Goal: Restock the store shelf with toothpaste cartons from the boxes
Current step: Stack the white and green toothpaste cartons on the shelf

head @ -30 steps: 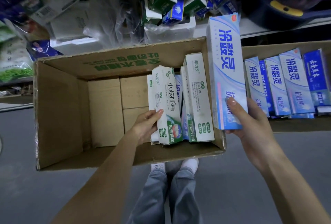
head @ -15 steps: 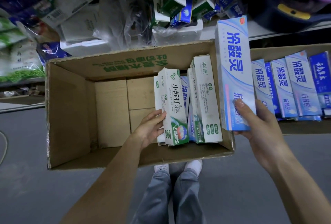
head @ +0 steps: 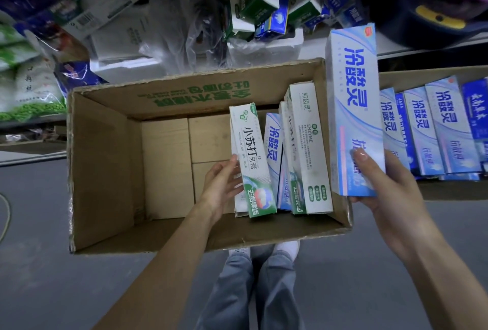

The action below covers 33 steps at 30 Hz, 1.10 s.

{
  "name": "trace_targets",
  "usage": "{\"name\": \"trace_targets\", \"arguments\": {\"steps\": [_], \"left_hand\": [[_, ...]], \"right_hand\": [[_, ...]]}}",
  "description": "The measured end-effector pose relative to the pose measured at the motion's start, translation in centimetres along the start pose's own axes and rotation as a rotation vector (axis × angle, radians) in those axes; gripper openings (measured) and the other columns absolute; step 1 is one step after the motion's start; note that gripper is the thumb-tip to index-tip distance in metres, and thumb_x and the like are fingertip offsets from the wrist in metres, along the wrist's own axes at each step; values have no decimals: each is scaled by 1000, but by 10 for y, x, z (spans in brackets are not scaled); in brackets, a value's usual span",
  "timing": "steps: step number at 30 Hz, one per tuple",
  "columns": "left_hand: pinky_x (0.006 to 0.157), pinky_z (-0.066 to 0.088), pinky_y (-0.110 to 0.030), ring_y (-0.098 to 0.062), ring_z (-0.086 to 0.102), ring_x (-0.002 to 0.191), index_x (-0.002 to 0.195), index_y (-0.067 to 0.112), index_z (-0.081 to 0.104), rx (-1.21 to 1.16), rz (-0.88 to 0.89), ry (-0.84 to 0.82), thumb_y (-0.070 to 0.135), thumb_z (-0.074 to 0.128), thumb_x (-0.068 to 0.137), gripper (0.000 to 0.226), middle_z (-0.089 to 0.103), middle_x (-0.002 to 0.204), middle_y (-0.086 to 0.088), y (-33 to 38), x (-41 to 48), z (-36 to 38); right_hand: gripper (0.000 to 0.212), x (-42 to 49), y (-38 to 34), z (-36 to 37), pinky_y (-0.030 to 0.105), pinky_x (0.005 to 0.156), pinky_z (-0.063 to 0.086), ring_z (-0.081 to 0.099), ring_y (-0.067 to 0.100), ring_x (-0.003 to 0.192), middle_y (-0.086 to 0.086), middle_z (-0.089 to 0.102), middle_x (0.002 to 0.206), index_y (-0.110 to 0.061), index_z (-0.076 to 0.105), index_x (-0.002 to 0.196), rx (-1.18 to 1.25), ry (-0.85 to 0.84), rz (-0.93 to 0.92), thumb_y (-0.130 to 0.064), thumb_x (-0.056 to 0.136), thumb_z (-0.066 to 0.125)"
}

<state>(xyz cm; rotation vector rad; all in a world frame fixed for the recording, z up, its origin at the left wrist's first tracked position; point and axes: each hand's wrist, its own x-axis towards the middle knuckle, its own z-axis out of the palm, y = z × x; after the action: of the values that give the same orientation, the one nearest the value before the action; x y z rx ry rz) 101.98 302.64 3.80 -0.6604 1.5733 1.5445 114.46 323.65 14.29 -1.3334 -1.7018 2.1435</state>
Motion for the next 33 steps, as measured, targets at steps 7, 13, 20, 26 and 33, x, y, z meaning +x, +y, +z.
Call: {"name": "trace_targets", "arguments": {"steps": [7,13,20,26,33], "left_hand": [[72,58,-24,-21,69,95,117,6,54,181,57,-1,13,75,80,43,67,112,-12,2,1,13],[60,55,-20,-12,68,80,113,12,54,234,95,-54,12,71,84,33,67,99,-4,17,-13,16],[86,52,-35,-21,67,93,111,15,63,99,55,-41,29,71,82,33,74,101,-8,61,-72,-1],[91,54,-37,-25,67,104,117,16,66,-191,10,-169,35,65,81,41,71,113,-11,96,-169,13],[76,59,-45,-31,71,94,115,2,66,-387,14,-409,23,72,72,48,69,112,-20,131,-302,63]], "right_hand": [[101,-1,-2,2,21,47,50,69,7,72,-4,73,92,-13,59,111,-6,6,-11,-74,32,79],[67,-7,-6,2,22,51,53,71,9,84,-4,72,100,-16,58,109,-12,56,-51,-58,61,75],[65,-42,-41,8,29,60,56,70,13,84,2,72,99,-19,60,102,-27,18,-82,-58,53,80],[58,-92,-78,32,29,75,56,67,16,86,4,73,96,-12,64,100,-23,-99,-81,-51,60,80],[28,-141,-173,15,31,60,45,65,18,78,4,73,96,-12,61,105,-43,-352,-169,-22,79,69]]}}
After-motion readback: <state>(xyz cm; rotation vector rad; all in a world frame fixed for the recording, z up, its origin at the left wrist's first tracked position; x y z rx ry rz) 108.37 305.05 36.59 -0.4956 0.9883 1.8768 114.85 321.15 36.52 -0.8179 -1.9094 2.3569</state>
